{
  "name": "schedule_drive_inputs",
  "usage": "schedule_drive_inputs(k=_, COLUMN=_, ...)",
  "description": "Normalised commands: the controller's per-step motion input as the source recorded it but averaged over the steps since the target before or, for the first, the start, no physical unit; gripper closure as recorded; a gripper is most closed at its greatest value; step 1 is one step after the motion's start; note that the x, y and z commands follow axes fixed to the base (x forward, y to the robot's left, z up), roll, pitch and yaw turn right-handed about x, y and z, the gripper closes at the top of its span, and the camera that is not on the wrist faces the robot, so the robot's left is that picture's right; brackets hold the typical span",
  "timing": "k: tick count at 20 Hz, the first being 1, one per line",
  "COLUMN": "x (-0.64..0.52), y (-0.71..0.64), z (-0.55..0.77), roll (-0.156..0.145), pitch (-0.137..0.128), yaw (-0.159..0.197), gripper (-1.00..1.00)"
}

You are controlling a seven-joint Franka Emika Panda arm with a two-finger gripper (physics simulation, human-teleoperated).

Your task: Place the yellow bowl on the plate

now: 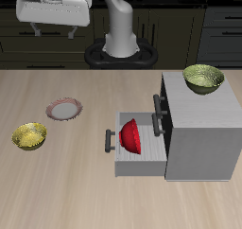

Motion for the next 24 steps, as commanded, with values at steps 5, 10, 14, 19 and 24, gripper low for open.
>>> schedule_drive_inputs(k=5, x=0.20, y=-0.24, z=0.07, roll=-0.009, pitch=-0.004, yaw=0.032, gripper=-1.00)
schedule_drive_inputs(k=10, x=0.20, y=-0.26, z=0.06, roll=-0.040, pitch=-0.001, yaw=-0.022, gripper=-1.00)
schedule_drive_inputs(k=14, x=0.22, y=-0.23, z=0.00, roll=-0.034, pitch=-0.006, yaw=-0.018, gripper=-1.00)
schedule_drive_inputs(k=19, x=0.23, y=-0.05, z=-0.01, roll=0.019, pitch=-0.033, yaw=0.023, gripper=-1.00)
schedule_drive_inputs(k=24, x=0.26, y=-0.04, z=-0.23, roll=0.006, pitch=0.013, yaw=0.034, gripper=-1.00)
